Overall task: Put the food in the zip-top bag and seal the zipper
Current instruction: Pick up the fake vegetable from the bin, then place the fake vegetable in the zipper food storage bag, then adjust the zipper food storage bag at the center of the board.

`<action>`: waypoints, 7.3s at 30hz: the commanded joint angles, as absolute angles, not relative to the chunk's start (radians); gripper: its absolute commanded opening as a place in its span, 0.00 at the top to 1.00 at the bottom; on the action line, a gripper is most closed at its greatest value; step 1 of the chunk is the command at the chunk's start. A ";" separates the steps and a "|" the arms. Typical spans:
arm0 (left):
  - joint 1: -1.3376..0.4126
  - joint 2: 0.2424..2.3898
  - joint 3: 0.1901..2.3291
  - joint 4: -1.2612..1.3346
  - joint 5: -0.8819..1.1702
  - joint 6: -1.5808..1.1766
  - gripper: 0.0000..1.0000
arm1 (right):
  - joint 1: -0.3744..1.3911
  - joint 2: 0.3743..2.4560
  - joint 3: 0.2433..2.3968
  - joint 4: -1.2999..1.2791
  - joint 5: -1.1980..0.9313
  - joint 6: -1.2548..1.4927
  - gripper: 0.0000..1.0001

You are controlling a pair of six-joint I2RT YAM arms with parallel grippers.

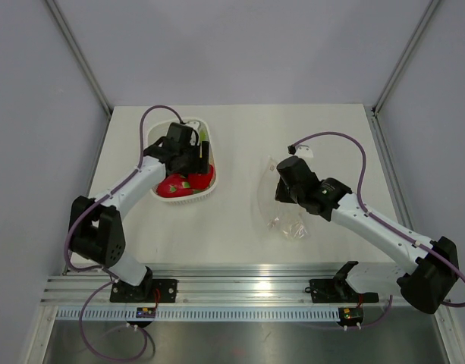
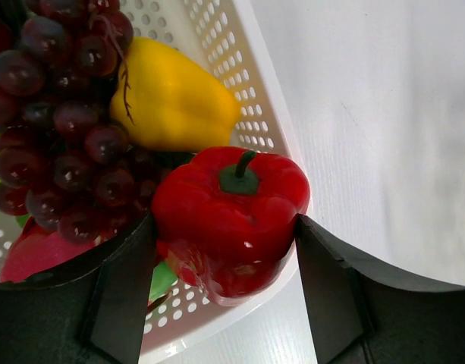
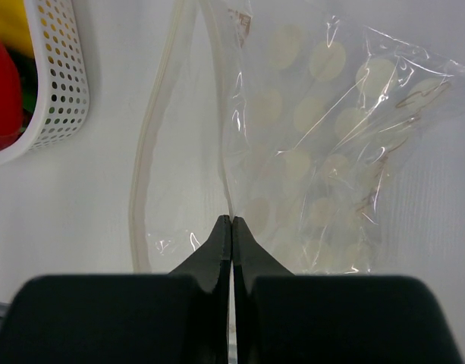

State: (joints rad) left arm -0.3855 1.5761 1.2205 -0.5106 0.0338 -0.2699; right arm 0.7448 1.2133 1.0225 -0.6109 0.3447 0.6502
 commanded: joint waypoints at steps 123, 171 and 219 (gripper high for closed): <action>-0.278 1.338 1.097 -0.331 0.267 -0.472 0.62 | 0.785 1.815 1.468 0.078 -0.176 0.896 1.00; -0.267 1.130 1.019 -0.442 0.104 -0.465 0.22 | 0.755 1.618 1.230 0.127 -0.144 1.117 1.00; -0.603 1.428 1.417 -0.313 0.390 -0.597 1.00 | 0.655 1.143 1.278 -0.520 0.330 0.663 1.00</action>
State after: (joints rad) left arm -0.6075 1.5368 1.3560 -0.3866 0.3740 -0.5858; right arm 0.6533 1.2388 1.2816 -0.5949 0.2909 0.6773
